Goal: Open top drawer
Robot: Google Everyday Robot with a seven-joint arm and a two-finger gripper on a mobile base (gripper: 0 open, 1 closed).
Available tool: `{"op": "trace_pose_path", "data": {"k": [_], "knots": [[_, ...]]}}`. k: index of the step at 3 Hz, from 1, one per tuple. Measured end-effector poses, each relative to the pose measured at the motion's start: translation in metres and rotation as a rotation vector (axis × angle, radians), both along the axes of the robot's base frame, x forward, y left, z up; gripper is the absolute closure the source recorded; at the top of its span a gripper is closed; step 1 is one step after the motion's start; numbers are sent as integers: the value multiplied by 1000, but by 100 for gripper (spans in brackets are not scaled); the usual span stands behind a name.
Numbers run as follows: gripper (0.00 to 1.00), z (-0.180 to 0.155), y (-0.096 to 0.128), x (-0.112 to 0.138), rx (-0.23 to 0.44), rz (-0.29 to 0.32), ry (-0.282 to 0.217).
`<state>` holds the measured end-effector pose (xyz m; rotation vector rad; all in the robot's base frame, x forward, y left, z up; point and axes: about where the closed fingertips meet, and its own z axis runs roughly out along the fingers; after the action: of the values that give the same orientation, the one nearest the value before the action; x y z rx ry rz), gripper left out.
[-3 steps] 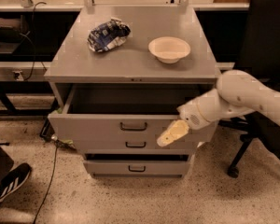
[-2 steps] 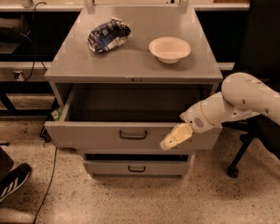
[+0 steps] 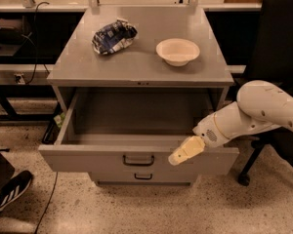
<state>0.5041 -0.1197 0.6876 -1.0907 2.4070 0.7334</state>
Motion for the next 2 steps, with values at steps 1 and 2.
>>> {"op": "trace_pose_path", "data": {"k": [1,2], "knots": [[0,0,0,0,0,0,0],[0,-3,4,-22,-7,2,36]]}}
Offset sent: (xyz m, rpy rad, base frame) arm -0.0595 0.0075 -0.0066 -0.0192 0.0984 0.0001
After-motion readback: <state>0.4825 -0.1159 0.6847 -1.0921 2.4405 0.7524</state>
